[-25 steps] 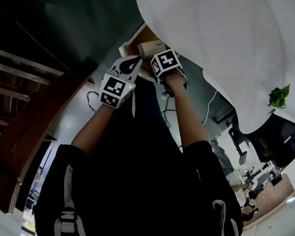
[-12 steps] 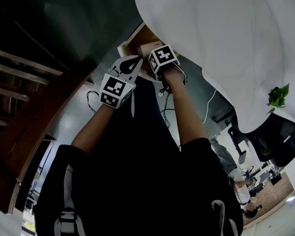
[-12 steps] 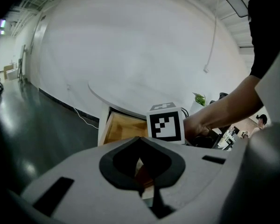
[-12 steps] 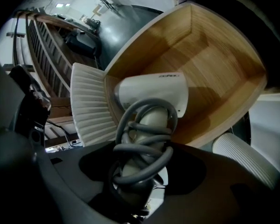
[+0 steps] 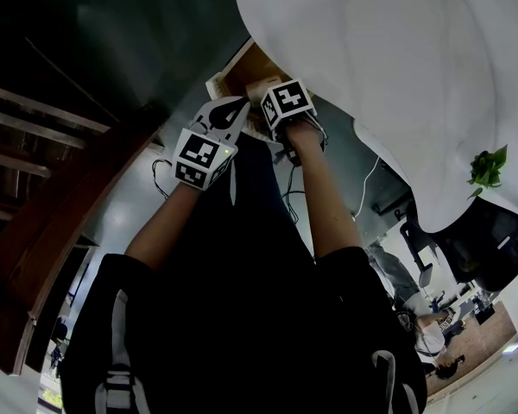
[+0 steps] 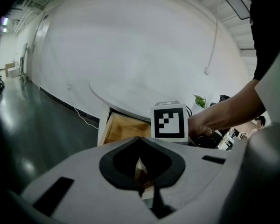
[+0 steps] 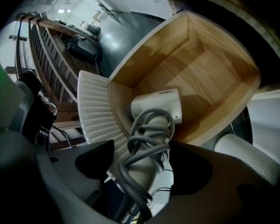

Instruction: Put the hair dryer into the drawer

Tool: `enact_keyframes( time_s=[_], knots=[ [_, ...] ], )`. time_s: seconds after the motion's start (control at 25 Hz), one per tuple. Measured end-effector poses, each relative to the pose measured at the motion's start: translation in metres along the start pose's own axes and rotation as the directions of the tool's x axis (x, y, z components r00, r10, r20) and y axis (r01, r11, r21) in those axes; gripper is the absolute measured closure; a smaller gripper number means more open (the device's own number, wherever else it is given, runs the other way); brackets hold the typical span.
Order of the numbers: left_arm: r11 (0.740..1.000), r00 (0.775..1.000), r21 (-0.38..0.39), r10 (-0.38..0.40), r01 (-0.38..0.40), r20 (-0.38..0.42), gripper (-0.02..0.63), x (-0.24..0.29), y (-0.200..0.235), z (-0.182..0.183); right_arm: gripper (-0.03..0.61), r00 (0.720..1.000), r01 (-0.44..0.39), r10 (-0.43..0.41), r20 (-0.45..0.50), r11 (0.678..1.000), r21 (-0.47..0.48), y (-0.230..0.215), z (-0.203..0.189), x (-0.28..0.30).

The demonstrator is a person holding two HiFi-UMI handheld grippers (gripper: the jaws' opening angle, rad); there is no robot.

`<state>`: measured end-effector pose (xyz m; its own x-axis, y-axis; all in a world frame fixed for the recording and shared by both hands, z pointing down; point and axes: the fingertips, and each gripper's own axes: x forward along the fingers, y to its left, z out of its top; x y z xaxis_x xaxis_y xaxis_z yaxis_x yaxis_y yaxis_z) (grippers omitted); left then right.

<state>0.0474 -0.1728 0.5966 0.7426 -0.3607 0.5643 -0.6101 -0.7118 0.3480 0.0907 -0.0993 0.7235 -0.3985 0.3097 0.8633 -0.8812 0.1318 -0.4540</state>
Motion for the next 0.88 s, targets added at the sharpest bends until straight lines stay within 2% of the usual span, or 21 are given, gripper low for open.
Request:
enact_keyframes(
  time_s=[0.2, 0.36, 0.48, 0.56, 0.64, 0.68, 0.72, 0.76, 0.88],
  knots=[
    [1.000, 1.000, 0.000, -0.003, 0.003, 0.010, 0.606, -0.001, -0.002, 0.002, 0.219, 0.993, 0.055, -0.052, 0.102, 0.998, -0.023, 0.002, 0.006, -0.018],
    [1.000, 1.000, -0.002, -0.004, 0.004, 0.021, 0.606, -0.003, -0.006, 0.003, 0.219, 0.981, 0.043, -0.038, 0.188, 0.999, -0.024, 0.007, 0.010, -0.029],
    [1.000, 1.000, 0.010, -0.006, 0.006, 0.025, 0.606, -0.006, -0.011, 0.007, 0.219, 0.958, 0.045, -0.038, 0.284, 0.999, -0.018, 0.013, 0.011, -0.046],
    [1.000, 0.999, 0.021, -0.004, 0.003, 0.033, 0.606, -0.009, -0.014, 0.011, 0.221, 0.931, 0.044, -0.037, 0.362, 0.999, -0.012, 0.019, 0.013, -0.060],
    [0.999, 0.999, 0.032, -0.001, 0.000, 0.049, 0.606, -0.011, -0.016, 0.018, 0.236, 0.888, 0.062, -0.049, 0.458, 0.998, -0.013, 0.025, 0.017, -0.079],
    [0.999, 0.998, 0.039, -0.001, -0.001, 0.057, 0.606, -0.012, -0.018, 0.021, 0.298, 0.855, 0.091, -0.073, 0.513, 0.996, -0.011, 0.027, 0.020, -0.091],
    [0.999, 0.998, 0.049, -0.002, -0.001, 0.063, 0.607, -0.014, -0.020, 0.024, 0.438, 0.815, 0.136, -0.108, 0.569, 0.991, -0.006, 0.028, 0.022, -0.104],
    [0.998, 0.998, 0.063, -0.002, -0.002, 0.071, 0.606, -0.016, -0.022, 0.028, 0.541, 0.772, 0.185, -0.141, 0.620, 0.983, -0.007, 0.030, 0.023, -0.117],
    [0.994, 0.995, 0.111, -0.005, -0.006, 0.099, 0.607, -0.024, -0.030, 0.040, 0.549, 0.658, 0.258, -0.146, 0.739, 0.965, -0.040, 0.043, 0.024, -0.151]
  ],
)
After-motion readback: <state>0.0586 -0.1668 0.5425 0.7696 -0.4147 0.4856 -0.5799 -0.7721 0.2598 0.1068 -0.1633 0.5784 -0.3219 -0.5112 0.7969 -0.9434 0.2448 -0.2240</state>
